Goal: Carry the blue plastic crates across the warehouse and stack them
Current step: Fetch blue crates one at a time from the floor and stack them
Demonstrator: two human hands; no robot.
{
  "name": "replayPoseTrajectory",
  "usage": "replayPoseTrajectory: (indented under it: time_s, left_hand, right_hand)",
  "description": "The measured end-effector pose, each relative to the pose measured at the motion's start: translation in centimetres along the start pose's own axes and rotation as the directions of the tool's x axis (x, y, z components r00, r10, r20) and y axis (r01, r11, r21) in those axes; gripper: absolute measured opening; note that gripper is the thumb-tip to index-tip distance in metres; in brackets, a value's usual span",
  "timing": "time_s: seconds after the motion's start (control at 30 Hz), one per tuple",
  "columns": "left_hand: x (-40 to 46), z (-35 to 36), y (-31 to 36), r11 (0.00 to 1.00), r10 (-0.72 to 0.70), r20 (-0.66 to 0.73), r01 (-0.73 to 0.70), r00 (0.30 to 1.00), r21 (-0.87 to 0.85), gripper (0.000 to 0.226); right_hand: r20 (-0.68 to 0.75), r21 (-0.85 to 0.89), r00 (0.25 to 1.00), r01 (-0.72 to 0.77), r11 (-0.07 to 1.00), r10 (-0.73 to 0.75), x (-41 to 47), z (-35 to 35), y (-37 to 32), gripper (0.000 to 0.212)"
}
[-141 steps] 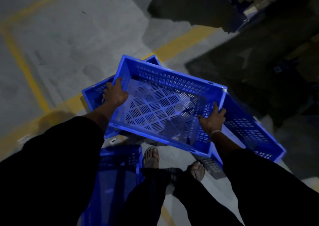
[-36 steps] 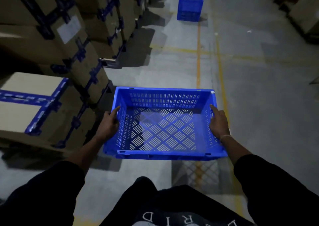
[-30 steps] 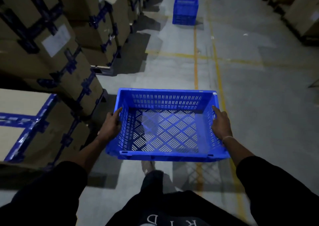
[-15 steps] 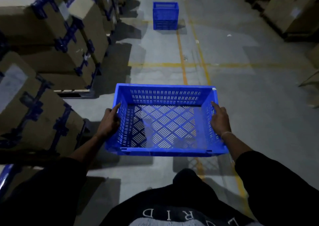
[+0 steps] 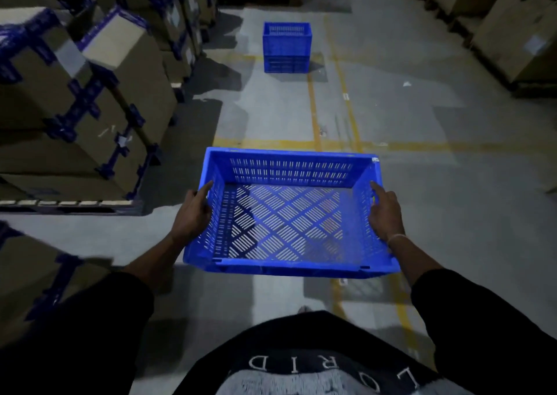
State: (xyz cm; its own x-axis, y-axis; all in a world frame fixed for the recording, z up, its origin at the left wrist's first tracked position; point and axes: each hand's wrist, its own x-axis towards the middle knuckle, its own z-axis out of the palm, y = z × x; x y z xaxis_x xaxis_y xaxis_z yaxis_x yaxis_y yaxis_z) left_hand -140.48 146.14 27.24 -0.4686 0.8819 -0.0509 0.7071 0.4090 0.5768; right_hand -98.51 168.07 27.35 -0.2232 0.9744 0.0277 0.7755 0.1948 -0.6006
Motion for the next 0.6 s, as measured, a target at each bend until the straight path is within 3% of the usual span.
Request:
replayPoseTrajectory:
  time_s: [0.3,0.6]
  left_hand:
    - [18.6,0.5,4.5,0.999,0.010,-0.058,-0.012,0.998,-0.037,0.070]
    - [41.1,1.5,3.4,0.998,0.036,-0.047,-0.038,0.998,-0.048,0.070]
  right_hand:
    - [0.011,-0.051,0.999,0.035,0.998,-0.034,20.4,-0.1,-1.6,0.059]
    - [-0.008,-0.049,0.998,0.057,0.997,-0.057,40.9,5.4,-4.6,0.062]
